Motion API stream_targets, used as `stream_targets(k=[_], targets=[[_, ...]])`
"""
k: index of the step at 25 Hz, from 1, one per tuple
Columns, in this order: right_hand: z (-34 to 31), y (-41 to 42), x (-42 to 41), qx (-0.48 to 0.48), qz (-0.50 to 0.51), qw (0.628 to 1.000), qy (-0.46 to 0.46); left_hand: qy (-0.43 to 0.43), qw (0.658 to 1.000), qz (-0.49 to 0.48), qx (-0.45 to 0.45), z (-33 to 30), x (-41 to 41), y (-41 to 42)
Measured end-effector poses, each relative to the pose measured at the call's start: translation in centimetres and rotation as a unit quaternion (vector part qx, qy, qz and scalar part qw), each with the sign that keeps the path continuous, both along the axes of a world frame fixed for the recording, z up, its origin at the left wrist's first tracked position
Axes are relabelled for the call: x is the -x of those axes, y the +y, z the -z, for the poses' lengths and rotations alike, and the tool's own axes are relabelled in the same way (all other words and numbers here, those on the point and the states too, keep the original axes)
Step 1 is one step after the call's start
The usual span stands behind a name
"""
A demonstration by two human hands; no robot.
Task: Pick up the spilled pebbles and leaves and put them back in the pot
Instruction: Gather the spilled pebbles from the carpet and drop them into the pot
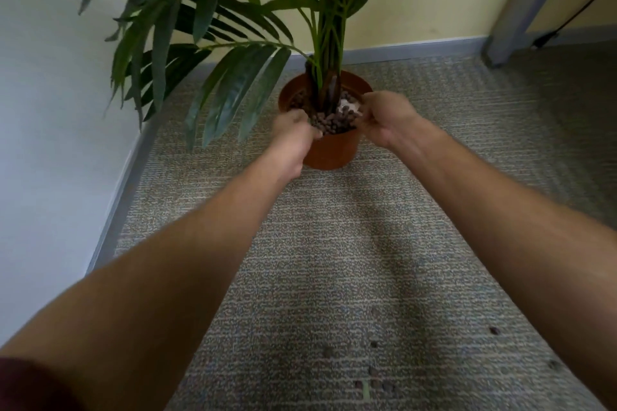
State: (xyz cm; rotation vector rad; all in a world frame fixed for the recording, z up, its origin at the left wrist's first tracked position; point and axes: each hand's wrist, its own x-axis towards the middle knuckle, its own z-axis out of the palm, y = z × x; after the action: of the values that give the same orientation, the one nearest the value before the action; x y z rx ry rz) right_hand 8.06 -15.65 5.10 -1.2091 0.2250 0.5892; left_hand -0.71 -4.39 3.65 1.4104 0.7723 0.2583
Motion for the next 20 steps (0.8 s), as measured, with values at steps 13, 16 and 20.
stream_targets(k=[13,16,20], targets=[[14.4,-16.3,19.2,0.435,-0.415,0.753,-0.268,0.222,0.813,0.413,-0.344,12.0,22.6,-9.3],[14.5,-16.0,22.3,0.447,-0.445,0.670,-0.392,0.204,0.785,0.447,-0.376,12.0,23.9,-11.5],[13.9,-16.4,25.1,0.430,-0.509,0.596,-0.448,0.174,0.778,0.457,-0.394,12.3,25.2,-14.4]])
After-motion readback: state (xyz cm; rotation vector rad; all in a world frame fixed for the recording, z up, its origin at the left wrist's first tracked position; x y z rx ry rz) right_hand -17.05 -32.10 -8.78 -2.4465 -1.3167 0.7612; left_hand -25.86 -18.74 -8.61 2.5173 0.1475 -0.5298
